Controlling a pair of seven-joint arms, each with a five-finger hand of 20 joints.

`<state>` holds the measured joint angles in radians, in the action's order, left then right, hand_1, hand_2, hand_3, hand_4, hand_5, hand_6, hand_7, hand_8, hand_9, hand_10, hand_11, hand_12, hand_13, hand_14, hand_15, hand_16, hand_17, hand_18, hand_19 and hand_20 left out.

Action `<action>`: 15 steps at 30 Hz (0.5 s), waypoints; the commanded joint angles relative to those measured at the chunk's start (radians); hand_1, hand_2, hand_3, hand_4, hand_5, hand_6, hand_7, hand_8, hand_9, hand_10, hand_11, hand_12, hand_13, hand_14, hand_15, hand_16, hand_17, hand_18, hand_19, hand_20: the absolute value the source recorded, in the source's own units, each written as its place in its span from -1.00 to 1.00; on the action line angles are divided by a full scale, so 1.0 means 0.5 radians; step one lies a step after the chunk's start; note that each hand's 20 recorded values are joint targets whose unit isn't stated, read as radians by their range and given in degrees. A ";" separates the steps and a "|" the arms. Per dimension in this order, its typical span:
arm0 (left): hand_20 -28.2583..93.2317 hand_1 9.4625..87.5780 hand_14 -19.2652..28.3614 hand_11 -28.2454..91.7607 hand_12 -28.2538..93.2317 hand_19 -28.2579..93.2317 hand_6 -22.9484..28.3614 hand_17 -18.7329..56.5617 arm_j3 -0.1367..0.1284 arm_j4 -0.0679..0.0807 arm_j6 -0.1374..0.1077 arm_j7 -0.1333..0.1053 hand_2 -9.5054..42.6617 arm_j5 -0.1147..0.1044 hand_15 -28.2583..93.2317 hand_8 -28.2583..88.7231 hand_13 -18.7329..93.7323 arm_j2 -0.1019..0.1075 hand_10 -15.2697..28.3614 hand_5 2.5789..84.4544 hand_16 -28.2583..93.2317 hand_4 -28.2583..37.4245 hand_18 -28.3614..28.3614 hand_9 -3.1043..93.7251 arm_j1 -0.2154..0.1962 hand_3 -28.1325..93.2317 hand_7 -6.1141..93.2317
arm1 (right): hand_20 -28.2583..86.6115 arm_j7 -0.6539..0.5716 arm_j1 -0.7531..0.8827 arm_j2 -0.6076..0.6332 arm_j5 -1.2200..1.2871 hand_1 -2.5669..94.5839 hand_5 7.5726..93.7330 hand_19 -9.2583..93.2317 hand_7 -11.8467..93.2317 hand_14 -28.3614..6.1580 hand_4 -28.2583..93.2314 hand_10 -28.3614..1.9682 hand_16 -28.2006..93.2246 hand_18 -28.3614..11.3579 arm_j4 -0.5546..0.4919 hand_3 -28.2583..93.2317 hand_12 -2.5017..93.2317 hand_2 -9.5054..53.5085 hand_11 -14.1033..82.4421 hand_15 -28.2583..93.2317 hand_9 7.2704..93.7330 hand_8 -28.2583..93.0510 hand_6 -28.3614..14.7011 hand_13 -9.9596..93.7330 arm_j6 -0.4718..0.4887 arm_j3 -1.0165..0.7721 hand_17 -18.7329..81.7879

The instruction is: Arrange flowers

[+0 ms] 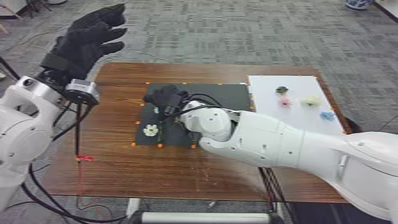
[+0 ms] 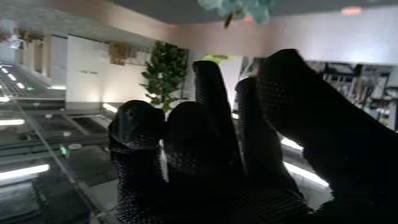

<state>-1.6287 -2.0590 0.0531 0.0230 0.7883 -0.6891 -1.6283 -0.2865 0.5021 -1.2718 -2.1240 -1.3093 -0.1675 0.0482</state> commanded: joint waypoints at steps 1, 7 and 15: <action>-0.39 -0.59 0.34 -0.30 -0.20 0.10 -0.06 -0.86 -0.158 -0.069 -0.034 0.002 -0.82 0.002 0.02 -0.64 -0.57 -0.070 0.12 -0.53 -0.58 -0.97 0.69 -0.61 -0.217 0.61 -0.57 | 0.36 -0.177 0.049 0.204 -0.046 -0.24 -0.41 0.99 -0.40 0.30 -0.86 0.19 -0.04 -0.67 -0.296 1.00 -0.68 -0.95 -0.42 0.93 -0.08 -0.77 0.30 0.57 -0.045 -0.155 0.12; -0.39 -0.60 0.34 -0.30 -0.20 0.10 -0.06 -0.86 -0.609 -0.227 -0.180 0.000 -0.83 0.008 0.02 -0.64 -0.57 -0.186 0.12 -0.53 -0.57 -0.97 0.69 -0.61 -0.814 0.61 -0.57 | 0.35 -0.298 0.226 0.688 0.059 -0.40 -0.39 0.98 -0.41 0.29 -1.00 0.16 -0.06 -0.64 -0.709 0.93 -0.63 -1.00 -0.39 0.94 -0.15 -0.73 0.15 0.52 -0.301 -0.452 0.09; -0.39 -0.60 0.33 -0.30 -0.20 0.10 -0.06 -0.86 -0.853 -0.348 -0.272 -0.050 -0.85 -0.040 0.02 -0.64 -0.57 -0.420 0.12 -0.53 -0.57 -0.98 0.69 -0.61 -1.289 0.61 -0.56 | 0.35 -0.613 0.874 1.050 -0.075 -0.32 -0.26 0.99 -0.40 0.29 -1.00 0.10 -0.07 -0.64 -0.958 0.74 -0.61 -1.00 -0.35 0.95 -0.08 -0.72 0.10 0.52 -0.465 -1.293 0.10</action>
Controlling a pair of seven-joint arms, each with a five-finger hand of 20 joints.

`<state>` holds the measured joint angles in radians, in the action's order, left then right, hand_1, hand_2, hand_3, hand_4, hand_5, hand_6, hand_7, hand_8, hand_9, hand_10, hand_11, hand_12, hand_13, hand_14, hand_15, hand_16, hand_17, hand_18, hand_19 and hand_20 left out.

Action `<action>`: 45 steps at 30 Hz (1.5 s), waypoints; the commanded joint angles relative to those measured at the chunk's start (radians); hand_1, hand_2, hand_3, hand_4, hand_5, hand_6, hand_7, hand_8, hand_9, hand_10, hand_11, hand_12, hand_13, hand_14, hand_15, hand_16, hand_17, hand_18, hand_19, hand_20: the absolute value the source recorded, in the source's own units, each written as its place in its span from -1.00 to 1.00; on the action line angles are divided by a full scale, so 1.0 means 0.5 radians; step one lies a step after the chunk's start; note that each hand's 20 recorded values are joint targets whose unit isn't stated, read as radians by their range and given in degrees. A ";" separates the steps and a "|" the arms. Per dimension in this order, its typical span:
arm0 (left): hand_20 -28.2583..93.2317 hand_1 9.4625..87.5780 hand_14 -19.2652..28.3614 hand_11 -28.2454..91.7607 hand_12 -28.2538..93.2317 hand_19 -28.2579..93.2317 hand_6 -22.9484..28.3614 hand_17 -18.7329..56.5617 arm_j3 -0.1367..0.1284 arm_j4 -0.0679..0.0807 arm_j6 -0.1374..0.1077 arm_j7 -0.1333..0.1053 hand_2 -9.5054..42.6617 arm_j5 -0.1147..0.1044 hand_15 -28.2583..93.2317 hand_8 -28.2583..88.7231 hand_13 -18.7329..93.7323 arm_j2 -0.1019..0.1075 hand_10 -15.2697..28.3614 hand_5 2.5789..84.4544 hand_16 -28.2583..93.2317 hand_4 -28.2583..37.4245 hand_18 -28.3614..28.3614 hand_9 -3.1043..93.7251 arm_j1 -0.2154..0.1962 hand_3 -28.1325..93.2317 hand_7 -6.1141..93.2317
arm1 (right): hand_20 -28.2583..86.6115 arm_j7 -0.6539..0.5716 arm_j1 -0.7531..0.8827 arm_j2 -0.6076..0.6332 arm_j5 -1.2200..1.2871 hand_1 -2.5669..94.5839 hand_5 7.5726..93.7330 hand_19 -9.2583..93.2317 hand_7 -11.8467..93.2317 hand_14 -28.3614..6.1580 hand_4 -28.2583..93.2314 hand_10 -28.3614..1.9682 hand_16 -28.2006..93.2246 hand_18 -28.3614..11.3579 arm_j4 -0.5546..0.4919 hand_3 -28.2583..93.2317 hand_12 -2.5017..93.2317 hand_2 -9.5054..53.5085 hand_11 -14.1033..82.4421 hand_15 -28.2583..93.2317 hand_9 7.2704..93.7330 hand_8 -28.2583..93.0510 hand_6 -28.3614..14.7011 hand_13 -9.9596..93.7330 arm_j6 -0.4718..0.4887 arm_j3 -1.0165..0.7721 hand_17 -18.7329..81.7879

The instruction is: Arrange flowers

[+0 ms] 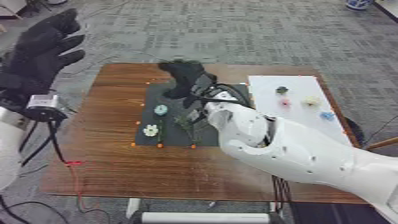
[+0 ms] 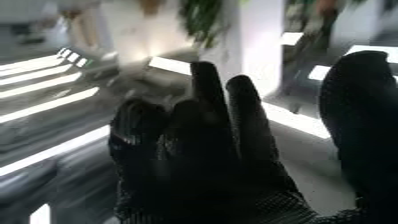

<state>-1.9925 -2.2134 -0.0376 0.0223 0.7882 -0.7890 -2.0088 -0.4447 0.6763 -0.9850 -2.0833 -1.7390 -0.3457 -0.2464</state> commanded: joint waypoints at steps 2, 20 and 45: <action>-0.39 -0.60 0.33 -0.30 -0.20 0.10 -0.06 -0.86 -0.129 -0.049 -0.113 -0.074 -0.85 -0.076 0.02 -0.64 -0.57 -0.255 0.12 -0.53 -0.58 -0.98 0.69 -0.61 -0.572 0.61 -0.56 | 0.35 -0.389 0.637 0.504 -0.227 -0.20 -0.24 0.99 -0.40 0.28 -1.00 0.09 -0.07 -0.64 -0.107 0.60 -0.60 -1.00 -0.35 0.95 -0.07 -0.72 0.10 0.52 -0.148 -0.823 0.09; -0.39 -0.61 0.32 -0.30 -0.20 0.09 -0.05 -0.86 -0.067 -0.062 -0.093 -0.093 -0.87 -0.046 0.02 -0.65 -0.57 -0.297 0.12 -0.54 -0.57 -0.99 0.69 -0.62 -0.571 0.61 -0.56 | 0.36 -0.826 1.109 0.791 -0.461 -0.05 -0.13 0.98 -0.43 0.25 -1.00 0.08 -0.06 -0.65 -0.025 0.49 -0.60 -1.00 -0.33 0.94 0.00 -0.72 0.06 0.52 -0.072 -1.099 0.09; -0.39 -0.61 0.33 -0.29 -0.20 0.09 -0.06 -0.86 -0.107 -0.085 -0.045 -0.071 -0.87 -0.020 0.02 -0.65 -0.57 -0.270 0.12 -0.54 -0.58 -0.98 0.69 -0.61 -0.563 0.61 -0.56 | 0.36 -0.804 1.366 0.934 -0.237 -0.05 0.01 0.98 -0.38 0.26 -1.00 0.15 -0.06 -0.65 0.156 0.56 -0.60 -1.00 -0.31 0.94 0.10 -0.75 0.18 0.53 0.520 -1.416 0.09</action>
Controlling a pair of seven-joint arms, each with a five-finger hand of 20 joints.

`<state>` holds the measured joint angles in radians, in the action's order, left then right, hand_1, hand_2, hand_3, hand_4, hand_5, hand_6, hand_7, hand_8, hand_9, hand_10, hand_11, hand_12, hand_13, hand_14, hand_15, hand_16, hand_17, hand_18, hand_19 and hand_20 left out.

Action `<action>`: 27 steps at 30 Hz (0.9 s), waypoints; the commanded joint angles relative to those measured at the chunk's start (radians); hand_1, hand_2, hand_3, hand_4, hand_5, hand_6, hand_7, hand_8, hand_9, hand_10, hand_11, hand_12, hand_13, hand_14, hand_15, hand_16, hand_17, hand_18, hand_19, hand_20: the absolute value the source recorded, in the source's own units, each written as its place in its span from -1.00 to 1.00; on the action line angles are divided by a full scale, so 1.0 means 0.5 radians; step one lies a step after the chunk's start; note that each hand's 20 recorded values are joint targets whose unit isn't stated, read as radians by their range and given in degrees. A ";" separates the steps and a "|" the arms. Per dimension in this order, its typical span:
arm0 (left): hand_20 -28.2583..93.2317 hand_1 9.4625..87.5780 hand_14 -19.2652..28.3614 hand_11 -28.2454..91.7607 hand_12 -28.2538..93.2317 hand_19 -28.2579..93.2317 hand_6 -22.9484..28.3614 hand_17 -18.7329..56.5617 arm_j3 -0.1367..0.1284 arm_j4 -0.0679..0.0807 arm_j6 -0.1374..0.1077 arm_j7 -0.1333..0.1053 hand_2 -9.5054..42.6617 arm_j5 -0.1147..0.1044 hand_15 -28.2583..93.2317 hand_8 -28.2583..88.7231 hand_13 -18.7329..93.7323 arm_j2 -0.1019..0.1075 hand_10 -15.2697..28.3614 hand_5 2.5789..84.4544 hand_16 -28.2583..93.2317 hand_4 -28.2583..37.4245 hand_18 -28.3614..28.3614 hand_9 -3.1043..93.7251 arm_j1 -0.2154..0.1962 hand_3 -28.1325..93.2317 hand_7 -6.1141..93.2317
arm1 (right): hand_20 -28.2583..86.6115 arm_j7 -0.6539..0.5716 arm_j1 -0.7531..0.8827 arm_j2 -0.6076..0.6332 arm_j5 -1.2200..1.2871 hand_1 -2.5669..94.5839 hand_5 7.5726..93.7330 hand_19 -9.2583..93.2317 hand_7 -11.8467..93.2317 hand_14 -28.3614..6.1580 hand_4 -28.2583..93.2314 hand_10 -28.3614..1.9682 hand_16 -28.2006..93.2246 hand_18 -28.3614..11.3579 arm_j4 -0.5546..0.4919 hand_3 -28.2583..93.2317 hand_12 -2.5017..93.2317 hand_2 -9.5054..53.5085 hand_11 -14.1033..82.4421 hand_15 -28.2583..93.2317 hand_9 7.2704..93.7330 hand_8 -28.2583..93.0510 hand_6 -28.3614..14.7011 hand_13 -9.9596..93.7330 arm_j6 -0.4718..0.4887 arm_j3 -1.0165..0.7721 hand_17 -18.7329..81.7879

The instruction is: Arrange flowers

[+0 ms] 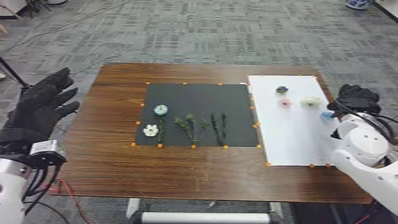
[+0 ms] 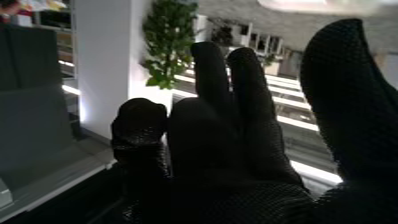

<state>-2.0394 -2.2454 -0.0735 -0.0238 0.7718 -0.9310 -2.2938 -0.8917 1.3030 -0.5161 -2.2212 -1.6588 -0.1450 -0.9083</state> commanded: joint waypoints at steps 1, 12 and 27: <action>-0.39 -0.61 0.33 -0.30 -0.20 0.09 -0.06 -0.86 -0.012 -0.021 0.029 0.020 -0.87 0.011 0.02 -0.64 -0.57 0.017 0.12 -0.54 -0.58 -0.98 0.69 -0.61 0.008 0.61 -0.56 | 0.36 0.119 0.121 -0.005 0.049 -0.04 0.01 0.97 -0.38 0.26 -1.00 0.15 -0.06 -0.65 -0.001 0.54 -0.60 -1.00 -0.31 0.94 0.10 -0.75 0.18 0.52 0.137 -0.103 0.09; -0.39 -0.61 0.33 -0.30 -0.20 0.09 -0.06 -0.86 -0.009 -0.018 0.038 0.025 -0.86 0.010 0.02 -0.64 -0.57 0.025 0.12 -0.54 -0.57 -0.98 0.69 -0.61 0.019 0.61 -0.56 | 0.36 0.202 0.012 -0.047 0.061 0.05 0.01 0.98 -0.37 0.28 -1.00 0.22 -0.07 -0.64 0.087 0.47 -0.60 -1.00 -0.31 0.94 0.11 -0.75 0.21 0.53 0.148 0.049 0.09; -0.39 -0.61 0.33 -0.30 -0.20 0.09 -0.06 -0.86 -0.017 0.013 0.038 0.056 -0.86 0.001 0.02 -0.64 -0.57 0.120 0.12 -0.53 -0.57 -0.98 0.69 -0.61 0.096 0.61 -0.56 | 0.49 0.213 -0.182 -0.041 -0.150 0.09 0.54 1.00 0.01 0.45 -1.00 0.61 -0.03 -0.56 0.229 0.85 0.01 -1.00 -0.37 0.95 0.80 -0.58 0.43 0.76 -0.361 0.377 0.32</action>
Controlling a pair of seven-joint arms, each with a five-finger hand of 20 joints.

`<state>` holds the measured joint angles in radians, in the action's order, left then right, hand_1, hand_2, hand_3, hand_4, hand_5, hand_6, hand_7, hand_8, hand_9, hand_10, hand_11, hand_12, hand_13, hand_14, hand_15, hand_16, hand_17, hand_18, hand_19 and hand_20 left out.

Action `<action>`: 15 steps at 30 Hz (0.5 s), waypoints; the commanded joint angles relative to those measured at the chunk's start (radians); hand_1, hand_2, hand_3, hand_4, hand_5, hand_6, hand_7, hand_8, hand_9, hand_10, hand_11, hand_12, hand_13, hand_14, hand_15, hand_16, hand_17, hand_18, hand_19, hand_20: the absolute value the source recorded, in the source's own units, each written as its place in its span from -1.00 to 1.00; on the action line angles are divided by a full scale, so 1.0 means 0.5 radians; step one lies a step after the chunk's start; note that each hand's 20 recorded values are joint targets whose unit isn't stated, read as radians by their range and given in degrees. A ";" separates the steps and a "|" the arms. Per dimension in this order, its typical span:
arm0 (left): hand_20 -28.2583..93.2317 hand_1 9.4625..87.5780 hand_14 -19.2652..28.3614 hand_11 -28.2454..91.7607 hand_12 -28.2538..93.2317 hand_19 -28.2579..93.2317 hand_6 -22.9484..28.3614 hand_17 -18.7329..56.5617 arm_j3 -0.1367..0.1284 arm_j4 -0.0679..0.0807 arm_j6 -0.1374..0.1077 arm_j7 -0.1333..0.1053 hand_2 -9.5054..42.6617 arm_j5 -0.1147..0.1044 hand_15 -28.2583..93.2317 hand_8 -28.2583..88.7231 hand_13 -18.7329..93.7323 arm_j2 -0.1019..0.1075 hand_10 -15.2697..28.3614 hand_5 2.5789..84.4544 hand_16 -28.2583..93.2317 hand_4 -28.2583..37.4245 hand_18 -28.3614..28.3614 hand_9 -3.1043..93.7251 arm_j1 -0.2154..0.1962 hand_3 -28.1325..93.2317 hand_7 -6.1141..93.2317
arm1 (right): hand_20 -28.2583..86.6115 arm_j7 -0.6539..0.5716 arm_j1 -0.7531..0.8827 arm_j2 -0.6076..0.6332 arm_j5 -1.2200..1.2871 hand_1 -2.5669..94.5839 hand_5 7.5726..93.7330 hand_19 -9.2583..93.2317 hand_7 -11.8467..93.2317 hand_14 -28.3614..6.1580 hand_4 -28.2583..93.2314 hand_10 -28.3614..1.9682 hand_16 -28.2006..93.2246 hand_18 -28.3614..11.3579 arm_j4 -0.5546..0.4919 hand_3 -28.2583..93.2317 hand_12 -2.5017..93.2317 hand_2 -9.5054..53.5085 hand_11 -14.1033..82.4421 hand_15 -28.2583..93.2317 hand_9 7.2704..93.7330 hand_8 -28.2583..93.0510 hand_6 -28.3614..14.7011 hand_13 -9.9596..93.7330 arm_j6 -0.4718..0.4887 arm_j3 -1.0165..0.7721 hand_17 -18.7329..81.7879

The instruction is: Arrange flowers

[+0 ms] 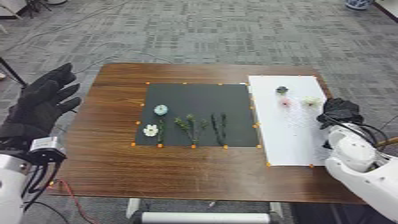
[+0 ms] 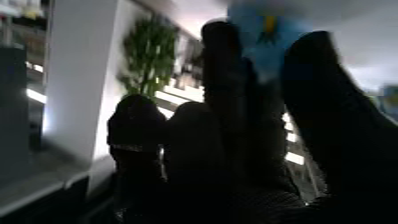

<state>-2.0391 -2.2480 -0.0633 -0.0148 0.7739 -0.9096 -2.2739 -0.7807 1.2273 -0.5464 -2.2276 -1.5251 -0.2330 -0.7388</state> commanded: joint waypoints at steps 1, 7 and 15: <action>-0.39 -0.61 0.33 -0.30 -0.20 0.09 -0.05 -0.86 -0.014 0.028 0.023 0.052 -0.86 -0.008 0.02 -0.64 -0.57 0.099 0.12 -0.53 -0.57 -0.98 0.69 -0.61 0.077 0.61 -0.56 | 0.49 0.002 -0.043 0.024 -0.143 0.09 0.56 1.00 0.00 0.45 -1.00 0.62 -0.03 -0.56 -0.056 0.87 0.03 -1.00 -0.35 0.95 0.80 -0.57 0.42 0.77 -0.218 0.045 0.32; -0.39 -0.61 0.33 -0.30 -0.20 0.09 -0.06 -0.86 0.048 0.094 0.070 0.126 -0.86 -0.027 0.02 -0.64 -0.57 0.271 0.12 -0.53 -0.57 -0.99 0.69 -0.61 0.261 0.61 -0.56 | 0.51 0.137 -0.331 -0.059 -0.146 0.07 0.63 1.00 -0.04 0.47 -0.98 0.60 -0.03 -0.57 -0.246 0.91 0.06 -1.00 -0.29 0.95 0.84 -0.57 0.38 0.78 -0.429 0.249 0.35; -0.39 -0.61 0.33 -0.30 -0.20 0.09 -0.06 -0.86 0.331 0.211 0.138 0.148 -0.85 -0.045 0.02 -0.64 -0.57 0.394 0.12 -0.53 -0.57 -0.98 0.69 -0.61 0.637 0.61 -0.56 | 0.52 0.417 -0.916 -0.637 -0.086 0.08 0.65 1.00 -0.06 0.49 -0.98 0.59 -0.02 -0.57 -0.196 0.90 0.06 -1.00 -0.30 0.95 0.84 -0.56 0.39 0.79 -0.531 0.857 0.35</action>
<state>-1.9549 -2.1644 -0.0277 0.0459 0.7624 -0.7483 -2.0999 -0.6832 1.0116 -0.5615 -2.2710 -1.6185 -0.4998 -0.4680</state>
